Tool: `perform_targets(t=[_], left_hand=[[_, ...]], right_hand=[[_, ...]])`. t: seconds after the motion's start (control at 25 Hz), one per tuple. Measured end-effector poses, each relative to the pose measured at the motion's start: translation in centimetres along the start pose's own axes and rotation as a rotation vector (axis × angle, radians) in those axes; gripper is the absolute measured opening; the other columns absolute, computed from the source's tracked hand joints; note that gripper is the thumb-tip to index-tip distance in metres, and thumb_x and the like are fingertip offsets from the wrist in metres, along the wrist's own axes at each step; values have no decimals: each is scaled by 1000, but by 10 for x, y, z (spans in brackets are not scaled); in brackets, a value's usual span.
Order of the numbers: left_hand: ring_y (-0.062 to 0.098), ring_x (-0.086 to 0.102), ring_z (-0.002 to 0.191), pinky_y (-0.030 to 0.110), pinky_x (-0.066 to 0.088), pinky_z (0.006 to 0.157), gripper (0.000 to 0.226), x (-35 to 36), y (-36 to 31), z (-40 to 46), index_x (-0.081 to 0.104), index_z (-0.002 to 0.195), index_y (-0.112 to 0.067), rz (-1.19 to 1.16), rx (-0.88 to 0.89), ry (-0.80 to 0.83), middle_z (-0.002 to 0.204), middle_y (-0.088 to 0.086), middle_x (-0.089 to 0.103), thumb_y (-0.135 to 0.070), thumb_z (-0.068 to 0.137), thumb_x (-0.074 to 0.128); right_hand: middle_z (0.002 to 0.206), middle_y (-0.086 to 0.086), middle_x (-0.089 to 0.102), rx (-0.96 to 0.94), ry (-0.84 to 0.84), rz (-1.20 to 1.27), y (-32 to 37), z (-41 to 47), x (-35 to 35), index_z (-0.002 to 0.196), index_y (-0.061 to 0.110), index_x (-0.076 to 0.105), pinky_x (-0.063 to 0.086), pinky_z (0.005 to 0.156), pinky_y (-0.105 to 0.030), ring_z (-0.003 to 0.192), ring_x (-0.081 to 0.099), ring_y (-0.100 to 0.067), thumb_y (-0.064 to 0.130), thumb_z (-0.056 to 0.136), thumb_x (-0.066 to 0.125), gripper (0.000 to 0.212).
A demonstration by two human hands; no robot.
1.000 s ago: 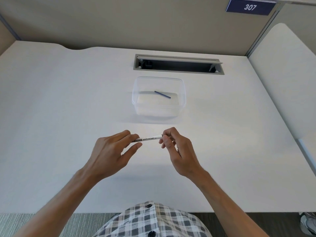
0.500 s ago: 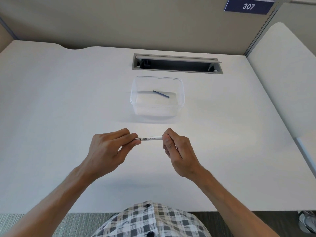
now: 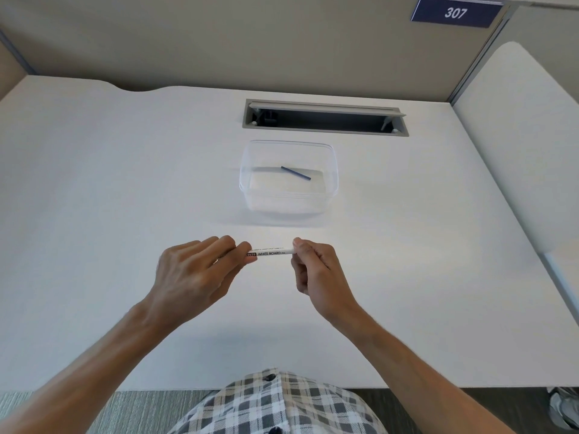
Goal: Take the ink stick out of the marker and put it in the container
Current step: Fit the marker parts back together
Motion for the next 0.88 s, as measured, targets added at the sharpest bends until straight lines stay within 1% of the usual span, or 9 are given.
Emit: perform_targets(t=[0.08, 0.16, 0.28, 0.4, 0.56, 0.64, 0.68, 0.8, 0.88], left_hand=[[20, 45, 46, 30, 33, 33, 17, 1, 2, 2, 74, 88, -8, -87, -54, 31, 62, 0, 53, -20, 95, 64], [17, 44, 50, 32, 37, 35, 18, 0, 6, 4, 73, 89, -10, -210, -147, 50, 64, -2, 55, -22, 96, 61], [6, 36, 56, 29, 37, 39, 20, -2, 12, 5, 73, 90, -12, -345, -261, 86, 66, -9, 52, -26, 95, 59], [7, 36, 53, 26, 32, 44, 23, -2, 16, 5, 72, 90, -16, -452, -310, 142, 66, -17, 45, -32, 96, 56], [14, 39, 52, 29, 32, 48, 25, 0, 15, 6, 71, 89, -20, -574, -354, 200, 64, -12, 46, -38, 95, 55], [14, 39, 52, 27, 31, 48, 25, 0, 14, 8, 72, 89, -21, -617, -370, 212, 65, -11, 47, -39, 94, 55], [14, 39, 52, 26, 31, 49, 24, -1, 14, 9, 72, 89, -22, -628, -375, 212, 65, -11, 47, -40, 94, 56], [13, 38, 52, 25, 29, 49, 26, -6, 13, 11, 72, 88, -20, -620, -367, 192, 62, -9, 46, -39, 94, 56], [12, 37, 53, 25, 29, 48, 27, -8, 10, 11, 73, 86, -17, -577, -340, 163, 61, -10, 46, -36, 94, 56]], right_hand=[[50, 6, 28, 3, -10, 41, 3, -1, 0, 54, 20, 35, 21, 48, -32, 43, 26, -11, 22, 106, 42, 53], [54, 1, 35, -89, -51, -20, 2, -2, -5, 68, 9, 42, 29, 51, -43, 49, 34, -16, 38, 102, 44, 45], [68, 10, 53, -297, -134, -294, -2, -4, -17, 93, 22, 50, 47, 60, -39, 62, 56, -12, 49, 96, 42, 29], [88, 16, 59, -445, -138, -526, -6, -5, -25, 109, 27, 52, 48, 63, -24, 79, 63, -6, 40, 98, 42, 19], [94, 13, 60, -607, -113, -698, -5, -2, -25, 106, 24, 52, 45, 57, -24, 77, 59, 2, 33, 103, 41, 14], [91, 11, 58, -677, -128, -747, -4, 2, -27, 100, 20, 53, 39, 53, -22, 70, 48, 12, 33, 104, 37, 21], [90, 10, 57, -702, -128, -760, -3, 3, -28, 99, 19, 53, 36, 51, -22, 67, 43, 12, 33, 105, 35, 24], [82, 7, 55, -717, -103, -753, -4, 5, -26, 96, 20, 49, 38, 48, -29, 61, 35, -6, 33, 105, 33, 23], [72, 5, 55, -678, -91, -675, -4, 4, -25, 91, 22, 47, 42, 50, -36, 58, 38, -12, 29, 104, 36, 19]])
Point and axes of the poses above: each hand's wrist, its own z-axis towards the middle knuckle, its own x-axis out of the palm, y = z × x, the point moved 1 cm from there along z, towards the middle knuckle
